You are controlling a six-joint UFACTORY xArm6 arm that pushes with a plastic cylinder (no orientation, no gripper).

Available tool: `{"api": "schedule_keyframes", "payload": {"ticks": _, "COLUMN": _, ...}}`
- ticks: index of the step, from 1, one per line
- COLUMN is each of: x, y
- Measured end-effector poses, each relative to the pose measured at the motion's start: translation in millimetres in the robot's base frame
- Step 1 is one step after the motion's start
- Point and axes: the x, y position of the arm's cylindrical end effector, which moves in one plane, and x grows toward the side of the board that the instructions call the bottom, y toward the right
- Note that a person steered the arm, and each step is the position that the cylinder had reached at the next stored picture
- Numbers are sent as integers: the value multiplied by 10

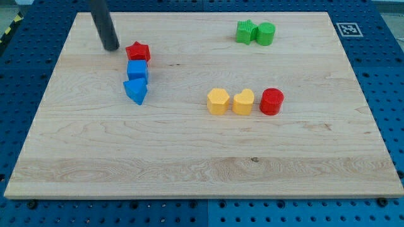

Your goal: Move your arm towards the red circle

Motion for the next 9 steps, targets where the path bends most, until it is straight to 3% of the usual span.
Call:
{"api": "schedule_keyframes", "payload": {"ticks": 1, "x": -266, "y": 467}}
{"api": "schedule_keyframes", "payload": {"ticks": 3, "x": 235, "y": 2012}}
{"api": "schedule_keyframes", "payload": {"ticks": 5, "x": 1670, "y": 3500}}
{"api": "schedule_keyframes", "payload": {"ticks": 6, "x": 2117, "y": 4048}}
{"api": "schedule_keyframes", "payload": {"ticks": 9, "x": 2238, "y": 3705}}
